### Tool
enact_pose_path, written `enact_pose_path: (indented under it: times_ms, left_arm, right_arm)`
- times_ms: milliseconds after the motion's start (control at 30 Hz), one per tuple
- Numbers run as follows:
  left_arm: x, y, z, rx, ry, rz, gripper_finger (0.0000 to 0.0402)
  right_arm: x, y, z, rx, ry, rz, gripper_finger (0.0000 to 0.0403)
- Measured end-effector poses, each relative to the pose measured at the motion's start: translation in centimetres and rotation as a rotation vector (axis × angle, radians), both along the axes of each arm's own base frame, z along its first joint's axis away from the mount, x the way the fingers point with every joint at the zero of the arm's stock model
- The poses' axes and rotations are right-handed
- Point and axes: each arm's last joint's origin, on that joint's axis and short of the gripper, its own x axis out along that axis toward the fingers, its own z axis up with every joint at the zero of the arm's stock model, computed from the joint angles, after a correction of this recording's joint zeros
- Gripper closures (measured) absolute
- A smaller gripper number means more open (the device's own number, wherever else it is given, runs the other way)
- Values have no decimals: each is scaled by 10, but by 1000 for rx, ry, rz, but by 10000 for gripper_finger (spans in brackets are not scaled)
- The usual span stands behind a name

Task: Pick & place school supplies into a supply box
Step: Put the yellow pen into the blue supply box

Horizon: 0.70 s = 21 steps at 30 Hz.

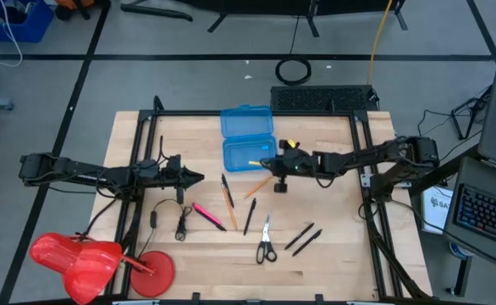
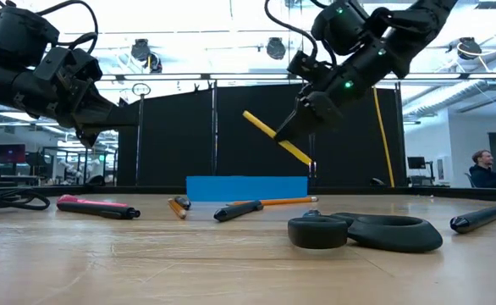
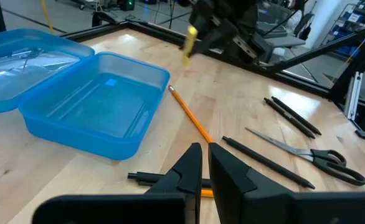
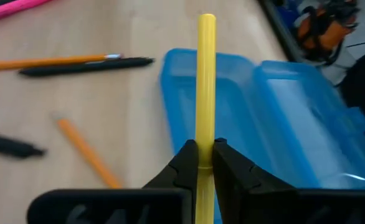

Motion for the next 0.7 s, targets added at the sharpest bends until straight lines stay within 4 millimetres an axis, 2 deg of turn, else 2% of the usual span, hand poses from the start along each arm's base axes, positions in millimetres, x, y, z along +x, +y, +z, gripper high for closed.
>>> enact_pose_path:
  times_ms: [467, 700]
  left_arm:
    - [0, 0, 0, 4, 1, -1, 371]
    - [0, 1, 0, 9, 1, 26, 371]
  right_arm:
    - [-1, -34, 9, -19, -93, 7, 386]
    - [12, -42, 3, -28, -126, 18, 386]
